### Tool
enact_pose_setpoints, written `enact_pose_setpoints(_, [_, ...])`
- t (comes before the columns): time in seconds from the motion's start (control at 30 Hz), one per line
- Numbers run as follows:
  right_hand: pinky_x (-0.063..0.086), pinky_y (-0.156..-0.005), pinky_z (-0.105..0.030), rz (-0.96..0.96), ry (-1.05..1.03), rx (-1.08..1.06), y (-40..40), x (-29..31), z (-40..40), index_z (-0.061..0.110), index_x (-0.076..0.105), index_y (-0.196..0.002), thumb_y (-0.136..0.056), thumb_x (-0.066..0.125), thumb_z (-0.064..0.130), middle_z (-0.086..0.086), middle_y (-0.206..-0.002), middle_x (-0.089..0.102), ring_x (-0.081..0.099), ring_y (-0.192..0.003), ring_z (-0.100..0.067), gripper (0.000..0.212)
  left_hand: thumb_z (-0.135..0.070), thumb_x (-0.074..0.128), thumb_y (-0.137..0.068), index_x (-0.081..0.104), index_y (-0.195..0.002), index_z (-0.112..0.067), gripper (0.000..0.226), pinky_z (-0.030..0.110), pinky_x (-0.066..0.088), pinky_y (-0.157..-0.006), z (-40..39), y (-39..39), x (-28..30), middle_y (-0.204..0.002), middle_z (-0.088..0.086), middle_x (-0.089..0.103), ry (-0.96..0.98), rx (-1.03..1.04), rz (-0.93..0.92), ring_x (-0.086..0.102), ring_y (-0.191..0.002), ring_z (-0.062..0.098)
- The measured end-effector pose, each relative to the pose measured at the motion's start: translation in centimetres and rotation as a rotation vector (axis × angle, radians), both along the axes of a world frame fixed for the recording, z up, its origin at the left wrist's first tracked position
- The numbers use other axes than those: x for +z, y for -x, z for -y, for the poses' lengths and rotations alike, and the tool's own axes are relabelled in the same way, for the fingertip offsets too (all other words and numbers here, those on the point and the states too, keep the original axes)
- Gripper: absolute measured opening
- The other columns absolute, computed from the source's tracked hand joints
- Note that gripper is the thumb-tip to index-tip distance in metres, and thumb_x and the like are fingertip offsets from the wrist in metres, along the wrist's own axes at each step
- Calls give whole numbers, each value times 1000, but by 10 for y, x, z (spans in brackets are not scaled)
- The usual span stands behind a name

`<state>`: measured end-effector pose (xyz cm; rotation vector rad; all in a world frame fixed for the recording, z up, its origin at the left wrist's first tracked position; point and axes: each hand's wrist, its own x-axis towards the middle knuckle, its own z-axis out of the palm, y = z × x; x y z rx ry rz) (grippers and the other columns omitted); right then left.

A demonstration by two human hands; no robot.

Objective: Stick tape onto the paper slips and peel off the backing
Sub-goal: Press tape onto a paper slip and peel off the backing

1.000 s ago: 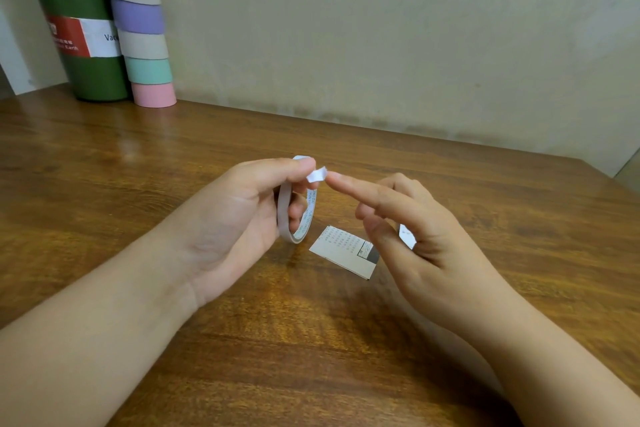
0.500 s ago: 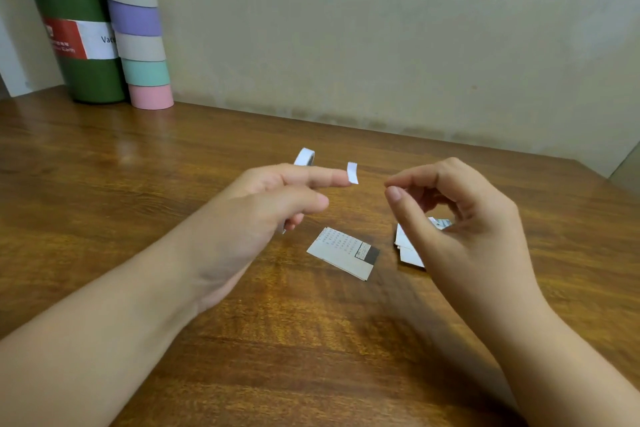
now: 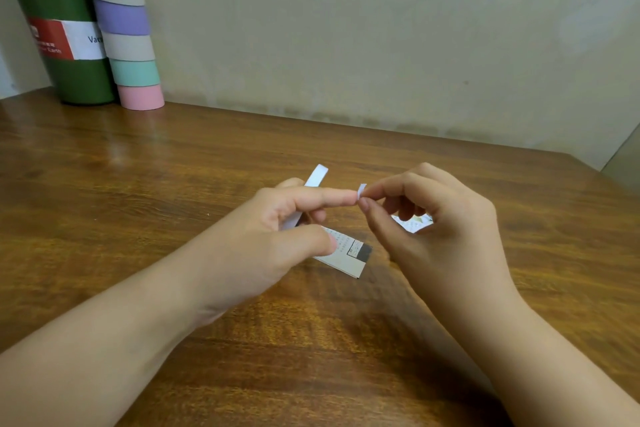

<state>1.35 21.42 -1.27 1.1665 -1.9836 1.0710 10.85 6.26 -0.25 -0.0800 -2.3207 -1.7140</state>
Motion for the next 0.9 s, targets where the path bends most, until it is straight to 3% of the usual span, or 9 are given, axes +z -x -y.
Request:
enact_pose_setpoints(0.37, [41, -57, -21, -120, -61, -103, 1, -3, 2, 17, 73, -81, -79, 66, 19, 10, -66, 58, 49, -61, -4, 7, -29, 58, -66, 57, -120, -47, 57, 11, 37, -64, -4, -1, -2, -75, -23, 38, 159, -7, 35, 41, -66, 3])
enact_pose_setpoints(0.67, [44, -57, -24, -84, -43, -52, 0, -3, 3, 16, 73, -78, -78, 66, 16, 5, -63, 61, 55, -60, -9, 7, -23, 58, -63, 69, -107, -39, 48, 7, 36, -65, -2, -1, -1, -71, -22, 41, 37, 9, 10, 43, -67, -1])
enact_pose_setpoints(0.9, [42, -61, -11, 21, -7, 12, -1, 0, 2, 18, 73, -79, -76, 68, 14, 11, -64, 61, 55, -67, -5, 7, -23, 58, -62, 72, -97, -42, 43, 6, 38, -69, 0, -1, 2, -72, -20, 44, -26, 8, -3, 46, -69, -5])
